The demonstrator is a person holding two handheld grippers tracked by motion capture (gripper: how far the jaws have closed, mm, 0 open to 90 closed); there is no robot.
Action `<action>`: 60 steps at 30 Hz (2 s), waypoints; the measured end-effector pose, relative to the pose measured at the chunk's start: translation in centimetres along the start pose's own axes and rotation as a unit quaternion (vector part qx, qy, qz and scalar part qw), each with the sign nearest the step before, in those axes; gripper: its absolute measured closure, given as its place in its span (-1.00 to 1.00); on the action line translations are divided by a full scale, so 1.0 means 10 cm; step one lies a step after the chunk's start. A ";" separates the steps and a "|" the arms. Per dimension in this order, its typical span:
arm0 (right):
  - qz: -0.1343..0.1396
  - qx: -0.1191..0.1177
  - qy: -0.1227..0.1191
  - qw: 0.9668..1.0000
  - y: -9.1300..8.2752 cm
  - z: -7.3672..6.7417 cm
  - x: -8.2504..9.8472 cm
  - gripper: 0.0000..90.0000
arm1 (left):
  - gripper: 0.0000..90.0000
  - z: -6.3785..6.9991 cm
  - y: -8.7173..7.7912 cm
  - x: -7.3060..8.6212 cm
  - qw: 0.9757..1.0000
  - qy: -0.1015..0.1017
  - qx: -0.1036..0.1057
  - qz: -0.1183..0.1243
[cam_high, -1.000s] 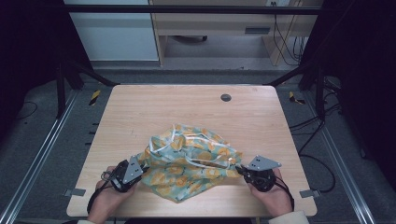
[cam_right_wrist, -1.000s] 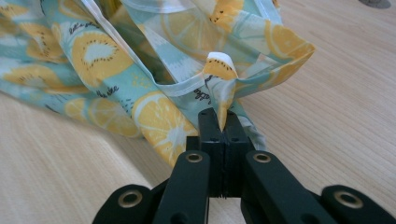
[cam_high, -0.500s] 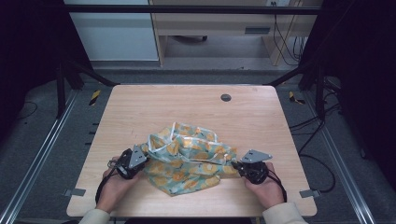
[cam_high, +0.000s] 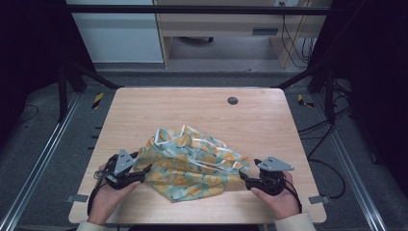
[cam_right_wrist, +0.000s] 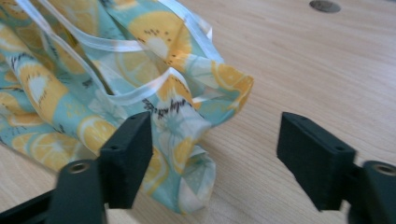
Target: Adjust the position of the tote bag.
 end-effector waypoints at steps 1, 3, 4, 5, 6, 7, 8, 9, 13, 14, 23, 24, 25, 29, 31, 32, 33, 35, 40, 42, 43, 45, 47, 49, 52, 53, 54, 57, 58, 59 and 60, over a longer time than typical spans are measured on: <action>0.006 0.002 -0.001 1.000 -0.03 0.00 -0.01 -0.52 | -0.35 0.01 -0.07 -0.03 1.000 -0.001 0.000 0.014; 0.015 -0.001 0.006 1.000 -0.07 -0.01 -0.03 -0.59 | -0.40 0.05 -0.17 -0.09 1.000 0.003 0.001 0.029; 0.020 -0.002 0.006 1.000 -0.08 -0.01 -0.06 -0.62 | -0.40 0.06 -0.22 -0.14 0.999 0.003 0.001 0.032; 0.025 -0.004 0.002 1.000 -0.09 -0.01 -0.10 -0.64 | -0.40 0.08 -0.26 -0.21 0.999 0.000 0.007 0.040; 0.028 -0.006 -0.002 1.000 -0.10 -0.01 -0.14 -0.62 | -0.39 0.11 -0.30 -0.28 0.999 0.000 0.015 0.049; 0.032 -0.009 -0.004 0.999 -0.11 0.00 -0.20 -0.60 | -0.39 0.14 -0.32 -0.37 0.998 0.004 0.022 0.054; 0.036 -0.014 -0.005 0.999 -0.11 0.00 -0.27 -0.56 | -0.39 0.18 -0.32 -0.45 0.998 0.011 0.030 0.052; 0.037 -0.018 -0.006 0.999 -0.10 0.01 -0.33 -0.51 | -0.39 0.21 -0.30 -0.55 0.998 0.016 0.037 0.048; 0.030 -0.026 -0.019 0.999 0.02 0.02 -0.60 -0.30 | -0.43 0.35 -0.14 -0.98 0.996 0.040 0.068 0.034; 0.025 -0.030 -0.023 0.999 0.07 0.02 -0.66 -0.23 | -0.43 0.37 -0.09 -1.08 0.996 0.047 0.065 0.037; -0.034 -0.083 -0.017 0.996 0.54 -0.12 -0.72 -0.28 | -0.56 0.46 0.52 -1.44 0.994 0.051 0.095 -0.022; -0.044 -0.093 -0.020 0.994 0.58 -0.15 -0.68 -0.26 | -0.53 0.45 0.55 -1.42 0.994 0.047 0.094 -0.027; -0.051 -0.097 -0.023 0.994 0.59 -0.16 -0.66 -0.18 | -0.48 0.45 0.57 -1.39 0.994 0.044 0.098 -0.033; -0.051 -0.116 -0.036 0.991 0.56 -0.19 -0.60 0.51 | -0.06 0.46 0.59 -1.27 0.992 0.042 0.109 -0.040; -0.050 -0.118 -0.046 0.991 0.52 -0.20 -0.58 0.78 | 0.24 0.47 0.60 -1.24 0.992 0.051 0.111 -0.045; -0.044 -0.111 -0.049 0.992 0.51 -0.19 -0.59 0.85 | 0.35 0.47 0.58 -1.23 0.992 0.058 0.100 -0.043; -0.032 -0.103 -0.047 0.993 0.48 -0.18 -0.61 0.90 | 0.50 0.48 0.56 -1.23 0.993 0.060 0.097 -0.036; -0.007 -0.100 -0.044 0.994 0.40 -0.17 -0.66 1.00 | 0.73 0.49 0.52 -1.24 0.994 0.054 0.095 -0.021; 0.039 -0.092 -0.055 0.993 0.15 -0.22 -0.80 1.00 | 0.92 0.52 0.33 -1.25 0.995 0.069 0.072 0.026; 0.060 -0.094 -0.058 0.992 0.01 -0.25 -0.84 1.00 | 0.92 0.55 0.20 -1.21 0.993 0.074 0.069 0.054; 0.067 -0.098 -0.061 0.991 -0.05 -0.28 -0.85 1.00 | 0.92 0.57 0.13 -1.18 0.993 0.076 0.067 0.065; 0.073 -0.110 -0.072 0.989 -0.15 -0.37 -0.83 1.00 | 0.93 0.62 0.02 -1.07 0.991 0.084 0.076 0.076; 0.072 -0.123 -0.082 0.986 -0.22 -0.47 -0.76 1.00 | 0.94 0.68 -0.07 -0.91 0.989 0.094 0.080 0.079; 0.065 -0.135 -0.093 0.984 -0.25 -0.57 -0.66 1.00 | 0.95 0.72 -0.11 -0.74 0.988 0.104 0.092 0.072; 0.048 -0.145 -0.110 0.982 -0.22 -0.70 -0.48 1.00 | 0.95 0.75 -0.09 -0.45 0.987 0.106 0.104 0.059; 0.040 -0.145 -0.115 0.982 -0.18 -0.74 -0.42 1.00 | 0.96 0.74 -0.07 -0.39 0.987 0.103 0.108 0.055; 0.035 -0.147 -0.116 0.982 -0.16 -0.76 -0.38 1.00 | 0.97 0.72 -0.04 -0.31 0.988 0.100 0.111 0.049; 0.019 -0.151 -0.118 0.981 -0.05 -0.82 -0.27 1.00 | 0.98 0.65 0.04 -0.15 0.989 0.092 0.110 0.017; 0.014 -0.153 -0.121 0.981 -0.02 -0.84 -0.24 1.00 | 0.98 0.63 0.07 -0.12 0.990 0.092 0.110 0.003; 0.009 -0.153 -0.125 0.980 0.01 -0.86 -0.22 1.00 | 0.98 0.61 0.10 -0.08 0.990 0.090 0.109 -0.007; 0.005 -0.153 -0.127 0.980 0.03 -0.88 -0.19 1.00 | 0.98 0.59 0.12 -0.05 0.990 0.086 0.110 -0.013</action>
Point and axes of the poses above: each handheld gripper's, and its own axes: y roughly forward along the jaws, x roughly out of its underside, z roughly to its right, the point moved 5 cm from there along y, roughly forward along the jaws, and after that the axes turned 12 degrees about x, right-handed, at the moved point
